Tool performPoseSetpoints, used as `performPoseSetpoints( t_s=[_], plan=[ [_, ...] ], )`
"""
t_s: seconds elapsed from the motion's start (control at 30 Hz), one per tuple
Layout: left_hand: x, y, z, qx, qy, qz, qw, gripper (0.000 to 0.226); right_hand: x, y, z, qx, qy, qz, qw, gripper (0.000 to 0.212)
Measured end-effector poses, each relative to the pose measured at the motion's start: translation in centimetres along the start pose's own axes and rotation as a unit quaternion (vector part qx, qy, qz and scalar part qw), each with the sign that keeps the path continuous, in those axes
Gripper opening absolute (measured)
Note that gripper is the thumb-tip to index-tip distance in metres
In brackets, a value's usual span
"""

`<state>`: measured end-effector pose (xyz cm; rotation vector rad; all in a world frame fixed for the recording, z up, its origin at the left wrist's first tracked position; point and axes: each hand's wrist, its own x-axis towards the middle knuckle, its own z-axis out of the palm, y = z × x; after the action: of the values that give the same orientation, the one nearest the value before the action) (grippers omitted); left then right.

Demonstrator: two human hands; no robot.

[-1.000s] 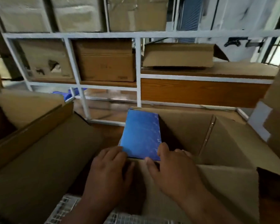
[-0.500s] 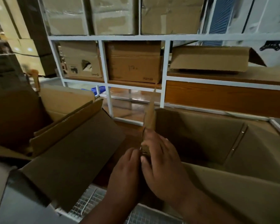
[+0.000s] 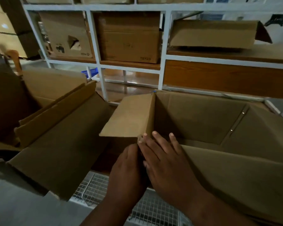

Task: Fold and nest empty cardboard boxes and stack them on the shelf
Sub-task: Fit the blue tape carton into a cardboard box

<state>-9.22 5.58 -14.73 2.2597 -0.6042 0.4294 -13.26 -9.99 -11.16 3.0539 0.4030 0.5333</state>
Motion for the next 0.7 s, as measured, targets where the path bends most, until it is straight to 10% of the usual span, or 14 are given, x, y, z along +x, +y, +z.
performPoseSetpoints(
  t_s=[0.5, 0.7],
  plan=[
    [-0.8, 2.7, 1.0, -0.110, 0.036, -0.152, 0.982, 0.033, -12.0, 7.4, -1.9, 0.022, 0.046, 0.107, 0.993, 0.051],
    [3.4, 3.9, 0.4, -0.216, -0.008, -0.377, 0.901, 0.054, -19.9, 12.1, -4.7, 0.144, 0.184, 0.301, 0.925, 0.028]
  ],
)
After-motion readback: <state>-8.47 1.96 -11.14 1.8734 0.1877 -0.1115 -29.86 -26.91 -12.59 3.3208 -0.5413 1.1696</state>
